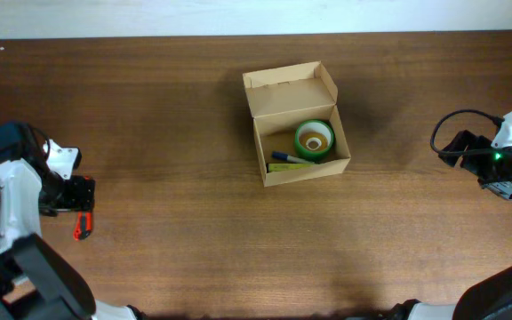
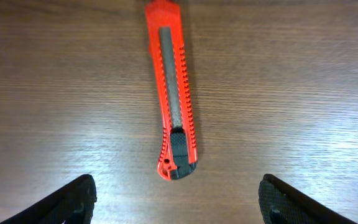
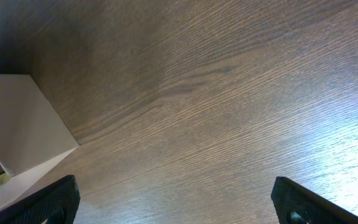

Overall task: Pack container
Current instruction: 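Lower the left gripper and grasp the red box cutter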

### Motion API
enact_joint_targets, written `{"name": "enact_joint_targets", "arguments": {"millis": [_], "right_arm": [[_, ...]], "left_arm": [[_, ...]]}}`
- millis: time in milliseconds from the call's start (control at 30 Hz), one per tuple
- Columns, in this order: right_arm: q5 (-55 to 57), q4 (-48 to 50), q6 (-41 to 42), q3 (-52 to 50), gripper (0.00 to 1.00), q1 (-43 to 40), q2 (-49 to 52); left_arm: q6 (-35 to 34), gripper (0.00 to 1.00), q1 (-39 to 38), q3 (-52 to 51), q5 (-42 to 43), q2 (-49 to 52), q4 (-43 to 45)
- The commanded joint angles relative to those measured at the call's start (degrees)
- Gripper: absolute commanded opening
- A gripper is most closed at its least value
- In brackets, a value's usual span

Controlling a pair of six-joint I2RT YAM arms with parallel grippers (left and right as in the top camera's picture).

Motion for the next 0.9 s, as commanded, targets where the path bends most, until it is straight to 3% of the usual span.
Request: {"name": "enact_joint_targets", "arguments": {"millis": [0, 533, 600, 767, 867], "right_arm": [[-0.44, 0.17, -0.37, 0.02, 0.99, -0.11, 0.2], [-0.44, -0.07, -0.37, 0.02, 0.99, -0.11, 0.2], [-0.44, -0.07, -0.37, 0.02, 0.99, -0.11, 0.2], [-0.28, -0.07, -0.37, 0.02, 0.99, -0.11, 0.2], [-0.28, -0.07, -0.37, 0.02, 0.99, -0.11, 0.2]], "left_arm": [[1.51, 0.82, 0.57, -0.24, 1.53, 3.32, 0.57], [-2.16, 0.79, 0.55, -0.22, 1.4, 14.01, 6.93], [-2.64, 0.75, 0.55, -0.22, 1.53, 15.02, 7.15], [-5.42, 0.51, 0.55, -0.22, 1.57, 17.2, 7.52], [-6.34, 0.42, 0.55, -0.22, 1.6, 17.59, 7.96]]}}
